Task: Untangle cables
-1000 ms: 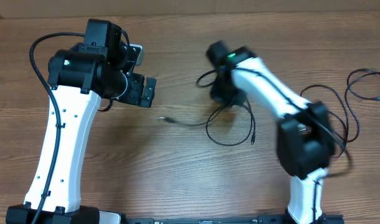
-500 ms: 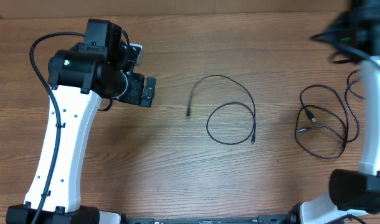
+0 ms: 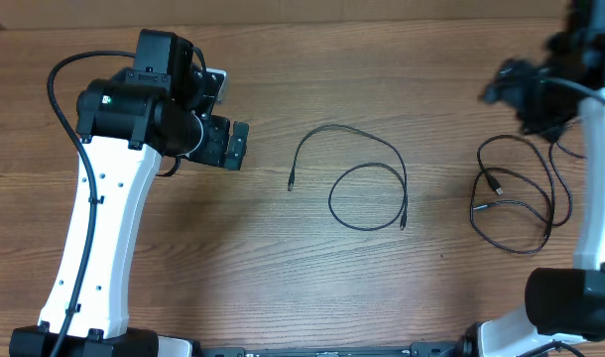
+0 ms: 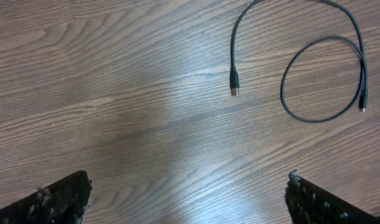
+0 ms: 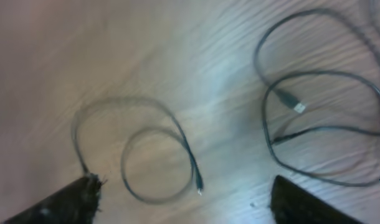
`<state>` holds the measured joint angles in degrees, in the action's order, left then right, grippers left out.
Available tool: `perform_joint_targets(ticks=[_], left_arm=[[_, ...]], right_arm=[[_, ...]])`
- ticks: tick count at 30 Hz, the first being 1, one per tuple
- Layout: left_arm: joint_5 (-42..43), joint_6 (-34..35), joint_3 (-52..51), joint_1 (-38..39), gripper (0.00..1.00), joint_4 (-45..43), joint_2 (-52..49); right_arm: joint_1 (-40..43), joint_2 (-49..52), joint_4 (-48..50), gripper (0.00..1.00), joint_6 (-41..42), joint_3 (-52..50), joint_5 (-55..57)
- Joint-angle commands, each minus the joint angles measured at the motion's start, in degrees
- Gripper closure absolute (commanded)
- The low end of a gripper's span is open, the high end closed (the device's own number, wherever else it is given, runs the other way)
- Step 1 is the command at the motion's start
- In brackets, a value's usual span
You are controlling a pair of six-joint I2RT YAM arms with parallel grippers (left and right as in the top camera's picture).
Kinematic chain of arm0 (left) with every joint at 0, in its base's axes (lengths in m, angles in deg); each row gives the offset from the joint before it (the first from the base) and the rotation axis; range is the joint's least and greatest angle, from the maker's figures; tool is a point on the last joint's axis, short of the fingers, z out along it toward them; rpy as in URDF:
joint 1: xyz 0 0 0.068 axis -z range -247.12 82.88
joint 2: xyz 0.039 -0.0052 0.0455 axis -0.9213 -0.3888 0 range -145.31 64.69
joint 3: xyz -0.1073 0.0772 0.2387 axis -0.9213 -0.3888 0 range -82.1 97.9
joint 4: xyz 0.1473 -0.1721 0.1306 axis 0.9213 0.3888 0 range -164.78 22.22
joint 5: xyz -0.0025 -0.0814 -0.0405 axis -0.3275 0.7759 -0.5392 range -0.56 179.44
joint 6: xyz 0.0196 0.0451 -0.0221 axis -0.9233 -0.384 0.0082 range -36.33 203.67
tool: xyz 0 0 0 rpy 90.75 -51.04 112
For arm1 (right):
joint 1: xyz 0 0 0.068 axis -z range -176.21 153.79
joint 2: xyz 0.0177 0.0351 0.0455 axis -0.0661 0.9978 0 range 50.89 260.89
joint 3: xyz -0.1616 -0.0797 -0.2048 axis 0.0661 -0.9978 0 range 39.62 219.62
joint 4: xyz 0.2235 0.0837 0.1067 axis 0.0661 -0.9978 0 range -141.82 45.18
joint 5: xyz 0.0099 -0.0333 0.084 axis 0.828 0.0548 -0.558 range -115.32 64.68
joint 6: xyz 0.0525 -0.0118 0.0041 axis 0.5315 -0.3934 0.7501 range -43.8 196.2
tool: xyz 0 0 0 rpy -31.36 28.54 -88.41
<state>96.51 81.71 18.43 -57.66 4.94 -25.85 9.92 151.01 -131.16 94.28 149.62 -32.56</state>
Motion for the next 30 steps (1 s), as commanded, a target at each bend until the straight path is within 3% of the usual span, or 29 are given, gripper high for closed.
perform_joint_targets(ticks=[1, 6, 9, 16, 21, 30], left_arm=[[-0.17, -1.22, -0.42, 0.24, 0.00, -0.04, -0.33], [-0.17, -1.25, -0.42, 0.24, 0.00, -0.04, -0.33], [-0.20, -1.25, -0.42, 0.22, 0.00, -0.11, -0.33], [-0.17, -1.25, -0.42, 0.24, 0.00, -0.20, -0.33], [-0.17, -1.22, -0.42, 0.24, 0.00, -0.20, -0.33], [-0.17, -1.22, -0.42, 0.24, 0.00, -0.17, -0.33]], right_arm=[[-2.60, 0.24, 1.01, 0.07, -3.61, -6.34, -0.55], [-6.36, 0.31, 6.34, 0.06, -3.34, -18.73, -0.55], [-9.27, 0.31, 11.58, 0.16, -3.23, -26.16, -0.07], [-15.30, 0.31, 23.50, 0.17, 9.03, -40.50, 7.04], [-18.18, 0.31, 30.86, 0.19, 13.60, -47.06, 7.21], [-21.62, 0.31, 36.79, 0.36, 21.64, -52.15, 13.07]])
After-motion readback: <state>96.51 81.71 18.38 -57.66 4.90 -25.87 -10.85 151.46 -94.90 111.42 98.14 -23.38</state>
